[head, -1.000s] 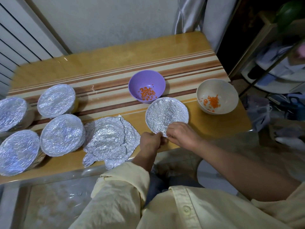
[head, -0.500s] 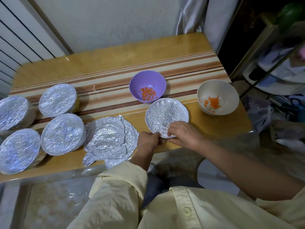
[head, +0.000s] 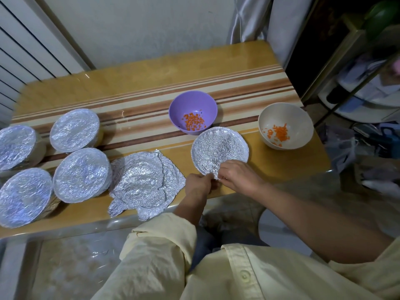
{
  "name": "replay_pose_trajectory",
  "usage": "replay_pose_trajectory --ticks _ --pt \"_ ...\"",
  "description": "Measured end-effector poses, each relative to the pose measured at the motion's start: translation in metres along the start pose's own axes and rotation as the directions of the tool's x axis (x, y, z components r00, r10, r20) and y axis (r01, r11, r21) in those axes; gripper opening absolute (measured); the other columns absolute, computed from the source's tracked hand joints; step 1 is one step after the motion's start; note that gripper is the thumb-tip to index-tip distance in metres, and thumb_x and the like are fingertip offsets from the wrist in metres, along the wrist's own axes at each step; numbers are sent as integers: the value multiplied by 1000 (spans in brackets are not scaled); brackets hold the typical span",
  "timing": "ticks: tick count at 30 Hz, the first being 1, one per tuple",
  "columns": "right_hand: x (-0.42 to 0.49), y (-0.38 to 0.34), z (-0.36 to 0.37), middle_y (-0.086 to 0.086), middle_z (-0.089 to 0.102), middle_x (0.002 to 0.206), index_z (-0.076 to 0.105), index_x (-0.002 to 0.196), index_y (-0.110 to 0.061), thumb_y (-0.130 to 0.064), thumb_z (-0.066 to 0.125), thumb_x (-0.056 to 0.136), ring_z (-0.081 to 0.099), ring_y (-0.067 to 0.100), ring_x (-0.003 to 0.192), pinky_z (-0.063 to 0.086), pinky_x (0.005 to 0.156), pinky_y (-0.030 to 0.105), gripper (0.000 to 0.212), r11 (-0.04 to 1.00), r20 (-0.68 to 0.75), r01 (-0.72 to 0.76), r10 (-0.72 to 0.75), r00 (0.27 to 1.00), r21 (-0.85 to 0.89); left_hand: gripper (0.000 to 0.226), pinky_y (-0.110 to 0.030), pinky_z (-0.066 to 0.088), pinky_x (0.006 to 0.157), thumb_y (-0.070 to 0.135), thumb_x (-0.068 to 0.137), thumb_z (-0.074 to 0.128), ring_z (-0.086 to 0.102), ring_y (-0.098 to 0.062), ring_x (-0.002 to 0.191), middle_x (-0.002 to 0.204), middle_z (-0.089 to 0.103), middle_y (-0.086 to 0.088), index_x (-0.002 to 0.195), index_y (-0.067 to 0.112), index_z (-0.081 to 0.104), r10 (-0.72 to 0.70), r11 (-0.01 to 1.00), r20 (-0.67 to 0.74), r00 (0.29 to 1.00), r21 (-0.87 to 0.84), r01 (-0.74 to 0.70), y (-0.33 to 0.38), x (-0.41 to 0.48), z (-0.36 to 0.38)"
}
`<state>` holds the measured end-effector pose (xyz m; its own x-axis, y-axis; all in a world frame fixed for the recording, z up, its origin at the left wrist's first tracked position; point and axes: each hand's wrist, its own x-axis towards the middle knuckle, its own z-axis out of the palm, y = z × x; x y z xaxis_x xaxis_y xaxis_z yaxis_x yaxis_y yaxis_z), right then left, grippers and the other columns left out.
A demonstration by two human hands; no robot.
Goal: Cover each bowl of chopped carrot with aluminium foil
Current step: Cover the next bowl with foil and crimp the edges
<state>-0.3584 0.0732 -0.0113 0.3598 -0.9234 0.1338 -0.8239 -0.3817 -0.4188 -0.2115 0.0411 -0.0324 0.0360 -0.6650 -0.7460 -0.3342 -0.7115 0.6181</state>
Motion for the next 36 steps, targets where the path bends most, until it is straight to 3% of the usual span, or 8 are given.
replay_pose_trajectory --ticks 4,10,19,22,26,31,34,36 --pt "1 -2 -2 3 56 65 59 64 -9 -2 81 64 56 23 59 34 56 23 23 1000 -5 -3 3 1000 0 32 -49 61 79 41 72 72 74 -33 77 75 75 -16 62 10 69 8 1000 -19 1000 -11 -8 2 -8 -1" --pt "2 -6 -1 3 57 65 60 64 -10 -3 83 63 57 23 59 33 56 23 23 999 -22 -31 32 999 6 37 -31 49 68 17 90 63 75 -35 82 69 74 -17 54 10 65 4 999 2 1000 -42 -4 4 -10 2" --pt "-5 8 -8 1 59 69 62 69 -13 -9 88 58 59 23 63 47 58 28 28 999 16 25 -25 1000 -28 28 -47 57 80 34 64 56 74 -36 81 67 74 -16 60 7 65 34 989 10 999 141 -35 -1 18 -6" --pt "-5 6 -6 2 57 66 61 65 -11 -5 84 62 58 24 60 50 55 32 24 998 13 54 -54 998 -22 29 -47 58 82 34 71 58 74 -34 80 66 74 -14 57 10 66 49 990 -6 999 135 -47 11 -5 -9" --pt "-4 5 -5 2 56 65 60 64 -10 -4 82 66 56 24 60 48 55 31 22 999 5 51 -50 999 -10 35 -33 54 63 38 85 66 70 -26 65 67 71 -10 74 6 67 -37 999 40 998 27 36 16 -24 -7" --pt "-2 1 -2 2 55 65 58 62 -9 -4 81 66 55 23 60 40 53 27 24 1000 1 17 -17 1000 18 26 -14 38 37 5 94 51 58 -13 35 45 63 -6 71 -2 60 -56 998 86 995 -33 59 14 -23 3" --pt "-2 1 -2 2 56 65 58 62 -9 -4 81 65 56 23 60 41 54 26 24 1000 10 17 -17 1000 16 30 -14 38 36 6 96 49 58 -10 33 42 61 -3 68 2 58 -32 999 85 996 -32 34 13 -23 1" --pt "-2 -1 -3 2 56 65 59 63 -9 -3 82 64 57 23 60 39 55 24 24 1000 18 5 -6 1000 20 30 -20 40 50 17 98 50 61 -10 39 46 64 -2 72 6 60 -46 998 103 994 -30 49 12 -26 0"
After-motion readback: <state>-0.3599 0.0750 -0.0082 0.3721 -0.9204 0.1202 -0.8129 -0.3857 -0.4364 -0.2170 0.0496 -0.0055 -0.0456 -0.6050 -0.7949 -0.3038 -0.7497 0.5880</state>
